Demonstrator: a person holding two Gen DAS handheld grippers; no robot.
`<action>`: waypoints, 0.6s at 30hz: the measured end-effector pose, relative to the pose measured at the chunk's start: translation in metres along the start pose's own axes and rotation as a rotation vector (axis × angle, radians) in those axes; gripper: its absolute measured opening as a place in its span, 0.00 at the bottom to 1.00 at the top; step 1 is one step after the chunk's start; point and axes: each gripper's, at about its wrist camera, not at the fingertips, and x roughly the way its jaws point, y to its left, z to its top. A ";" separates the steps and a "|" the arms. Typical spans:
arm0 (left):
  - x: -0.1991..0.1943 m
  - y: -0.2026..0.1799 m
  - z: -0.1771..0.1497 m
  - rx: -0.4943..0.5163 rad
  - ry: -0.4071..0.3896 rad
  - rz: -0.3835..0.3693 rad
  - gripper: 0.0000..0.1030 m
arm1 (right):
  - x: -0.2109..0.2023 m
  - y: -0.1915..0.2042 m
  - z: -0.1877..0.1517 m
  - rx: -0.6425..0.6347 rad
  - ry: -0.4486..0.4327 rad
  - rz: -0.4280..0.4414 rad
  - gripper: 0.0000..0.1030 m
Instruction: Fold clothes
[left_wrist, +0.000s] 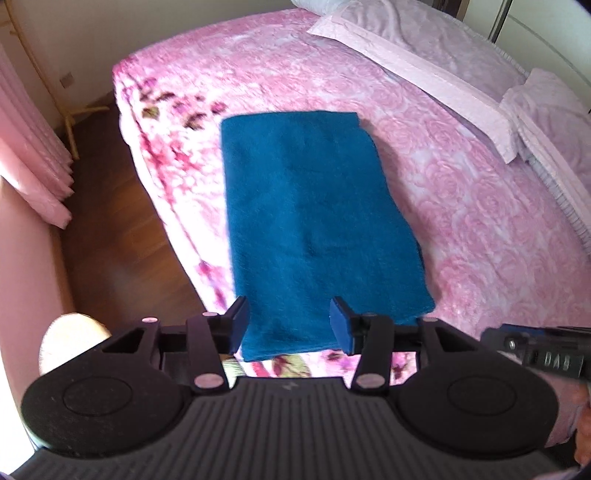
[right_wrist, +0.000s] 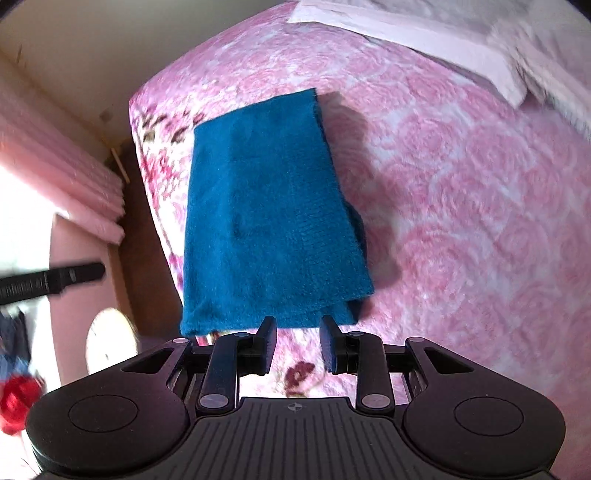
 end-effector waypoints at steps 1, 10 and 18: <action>0.009 0.004 -0.007 -0.011 -0.001 -0.024 0.43 | 0.006 -0.012 0.000 0.047 -0.007 0.021 0.29; 0.102 0.041 -0.056 -0.117 0.013 -0.115 0.42 | 0.101 -0.118 -0.018 0.536 -0.057 0.228 0.29; 0.142 0.061 -0.072 -0.131 0.000 -0.171 0.42 | 0.160 -0.157 -0.022 0.762 -0.151 0.266 0.28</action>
